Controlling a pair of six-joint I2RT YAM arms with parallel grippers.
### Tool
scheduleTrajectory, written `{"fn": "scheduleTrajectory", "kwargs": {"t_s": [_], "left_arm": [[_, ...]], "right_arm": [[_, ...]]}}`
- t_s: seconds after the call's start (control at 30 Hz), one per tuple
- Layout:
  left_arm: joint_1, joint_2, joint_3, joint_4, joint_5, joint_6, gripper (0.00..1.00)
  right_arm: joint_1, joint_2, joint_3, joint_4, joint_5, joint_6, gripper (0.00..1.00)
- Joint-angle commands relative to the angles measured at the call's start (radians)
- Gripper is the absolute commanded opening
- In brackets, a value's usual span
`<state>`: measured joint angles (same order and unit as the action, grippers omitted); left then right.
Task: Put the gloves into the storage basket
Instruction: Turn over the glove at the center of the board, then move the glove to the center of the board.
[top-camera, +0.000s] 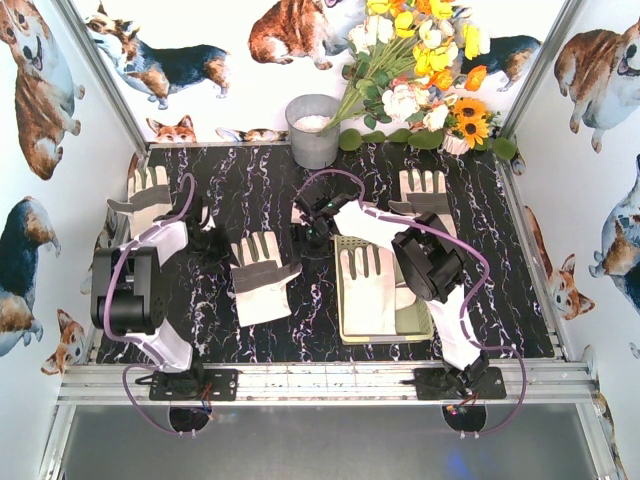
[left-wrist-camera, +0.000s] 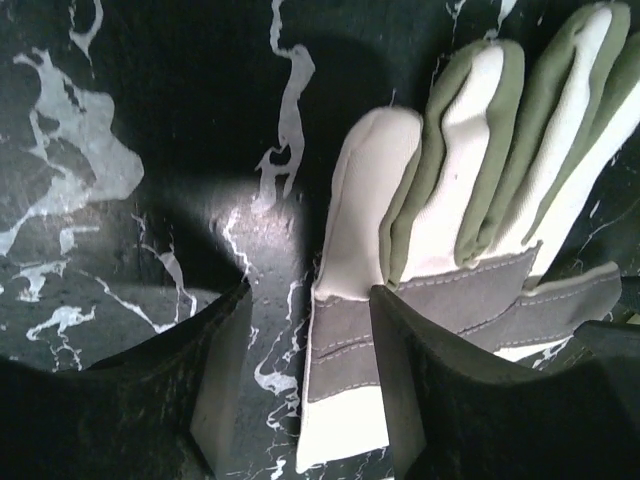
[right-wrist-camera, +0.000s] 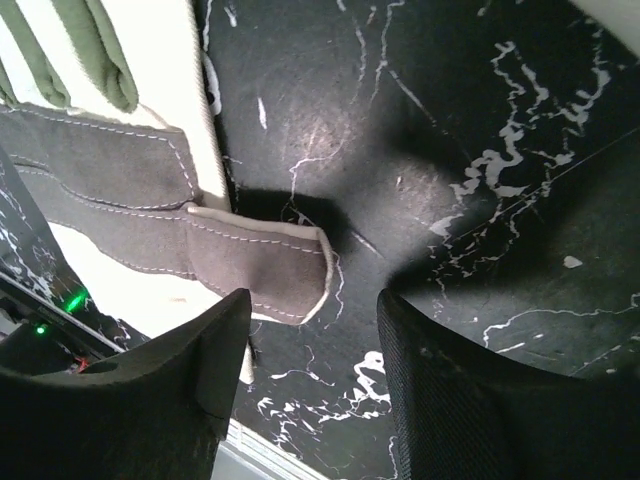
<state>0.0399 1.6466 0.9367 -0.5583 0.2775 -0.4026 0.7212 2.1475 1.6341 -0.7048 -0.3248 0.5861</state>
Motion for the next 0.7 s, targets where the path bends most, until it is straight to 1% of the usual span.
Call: {"fn": "scheduleTrajectory", "kwargs": {"t_s": [0.0,0.07,0.2,0.33,0.5,0.57,0.67], "left_arm": [[0.015,0.044,0.051,0.048,0.009,0.027,0.44],[0.016,0.062,0.062,0.052,0.012,0.031,0.43],[0.016,0.099,0.075,0.066,0.013,0.034,0.38],[0.015,0.124,0.079,0.08,0.02,0.037,0.31],[0.016,0.126,0.065,0.071,0.02,0.056,0.26],[0.015,0.122,0.05,0.074,0.031,0.06,0.22],[0.015,0.106,0.023,0.076,0.041,0.062,0.19]], "right_arm": [[-0.012,0.021,0.062,0.041,-0.035,0.006,0.52],[-0.014,0.032,0.071,0.037,-0.038,0.005,0.49],[-0.014,0.04,0.07,0.048,-0.041,-0.002,0.43],[-0.014,0.053,0.065,0.058,-0.071,-0.003,0.3],[-0.014,0.038,0.014,0.073,-0.092,-0.003,0.15],[-0.013,0.016,-0.02,0.085,-0.091,0.001,0.12],[-0.008,-0.022,-0.067,0.091,-0.086,0.004,0.09]]}}
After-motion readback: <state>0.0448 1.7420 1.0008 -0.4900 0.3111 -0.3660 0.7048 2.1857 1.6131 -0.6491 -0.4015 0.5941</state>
